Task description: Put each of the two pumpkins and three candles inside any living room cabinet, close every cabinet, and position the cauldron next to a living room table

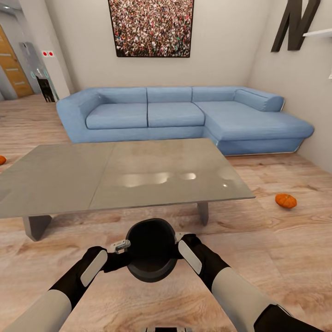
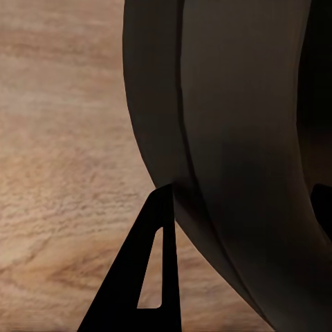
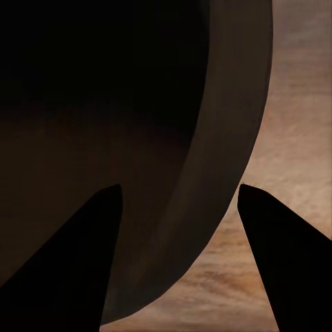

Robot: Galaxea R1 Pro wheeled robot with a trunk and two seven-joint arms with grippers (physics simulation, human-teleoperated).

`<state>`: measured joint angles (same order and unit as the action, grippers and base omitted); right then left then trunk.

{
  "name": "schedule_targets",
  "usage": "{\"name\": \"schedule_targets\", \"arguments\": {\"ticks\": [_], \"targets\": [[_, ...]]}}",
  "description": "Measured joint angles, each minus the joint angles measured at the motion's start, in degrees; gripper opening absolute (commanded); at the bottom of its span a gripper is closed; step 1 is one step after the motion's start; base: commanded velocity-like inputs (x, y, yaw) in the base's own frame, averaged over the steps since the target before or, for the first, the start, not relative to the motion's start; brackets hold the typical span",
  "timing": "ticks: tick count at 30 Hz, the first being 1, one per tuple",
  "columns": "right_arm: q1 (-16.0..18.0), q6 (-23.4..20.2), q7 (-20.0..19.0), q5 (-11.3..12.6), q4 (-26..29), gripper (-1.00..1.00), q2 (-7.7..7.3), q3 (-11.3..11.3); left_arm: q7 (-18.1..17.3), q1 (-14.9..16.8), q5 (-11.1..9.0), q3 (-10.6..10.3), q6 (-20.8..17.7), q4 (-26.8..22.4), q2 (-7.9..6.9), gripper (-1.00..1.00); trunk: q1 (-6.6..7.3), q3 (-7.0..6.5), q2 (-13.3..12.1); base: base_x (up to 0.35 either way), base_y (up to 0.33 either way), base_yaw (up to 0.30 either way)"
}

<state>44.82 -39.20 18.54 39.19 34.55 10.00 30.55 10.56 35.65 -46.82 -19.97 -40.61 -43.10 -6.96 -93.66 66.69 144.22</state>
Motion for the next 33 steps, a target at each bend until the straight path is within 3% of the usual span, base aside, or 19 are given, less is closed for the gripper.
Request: {"name": "schedule_targets", "arguments": {"ticks": [15,24,33], "targets": [[-0.01,-0.02,-0.09,-0.14,0.03,-1.00,0.00,-0.06,-0.06,0.00,0.06,0.07,0.00,0.01,0.01,-1.00,-0.04,0.45,0.03,0.018,0.000,-0.001],[-0.01,-0.03,0.14,0.01,0.17,-1.00,0.00,0.00,-0.09,0.02,0.01,0.10,0.02,0.00,0.00,-1.00,-0.05,0.07,0.03,0.062,0.000,-0.162],[-0.01,-0.08,0.18,-0.01,0.20,-1.00,0.00,0.00,-0.09,0.01,0.02,0.12,0.01,0.00,0.02,-1.00,-0.02,0.00,0.03,0.128,0.000,-0.019]]}}
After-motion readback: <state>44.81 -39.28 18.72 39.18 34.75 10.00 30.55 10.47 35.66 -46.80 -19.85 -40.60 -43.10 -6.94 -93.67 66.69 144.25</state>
